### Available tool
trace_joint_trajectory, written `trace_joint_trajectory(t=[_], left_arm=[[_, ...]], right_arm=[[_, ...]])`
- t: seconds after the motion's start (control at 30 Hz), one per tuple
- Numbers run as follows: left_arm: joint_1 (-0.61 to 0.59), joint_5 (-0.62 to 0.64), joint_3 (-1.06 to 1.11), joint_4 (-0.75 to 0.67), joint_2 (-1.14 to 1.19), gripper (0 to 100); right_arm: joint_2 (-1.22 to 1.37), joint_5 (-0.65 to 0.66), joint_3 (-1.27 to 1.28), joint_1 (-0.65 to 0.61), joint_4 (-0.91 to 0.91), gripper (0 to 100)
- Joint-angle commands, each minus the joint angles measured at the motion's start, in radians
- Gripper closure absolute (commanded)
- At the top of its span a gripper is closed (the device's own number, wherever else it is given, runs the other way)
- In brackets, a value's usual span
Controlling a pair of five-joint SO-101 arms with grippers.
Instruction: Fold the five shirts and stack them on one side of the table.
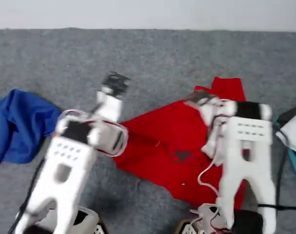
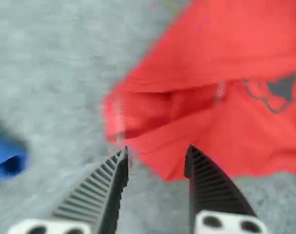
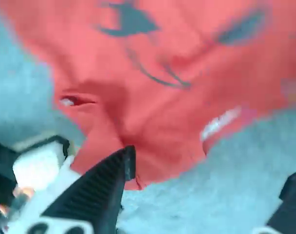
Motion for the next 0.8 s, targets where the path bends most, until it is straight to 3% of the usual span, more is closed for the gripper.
trace_joint_trajectory(t=[0.0, 0.13, 0.37, 0.5, 0.63, 0.77], left_arm=[[0.143, -0.002, -0.117, -0.072, 0.284, 82], [0.250, -0.002, -0.321, -0.068, 0.554, 82], [0.385, -0.002, -0.785, 0.057, 0.991, 82], [0.420, 0.006, -1.096, 0.181, 1.209, 82], [0.430, 0.121, -1.449, 0.288, 1.389, 81], [0.431, 0.153, -1.751, 0.381, 1.579, 76]], right_arm=[[-0.012, -0.048, -0.049, 0.182, -0.012, 54.5], [-0.012, -0.044, -0.049, 0.294, -0.047, 54.5], [-0.012, -0.009, 0.083, 0.371, -0.130, 54.5], [-0.012, 0.028, 0.173, 0.438, -0.162, 54.5], [-0.012, 0.072, 0.207, 0.503, -0.205, 54.5], [-0.012, 0.089, 0.210, 0.518, -0.222, 54.5]])
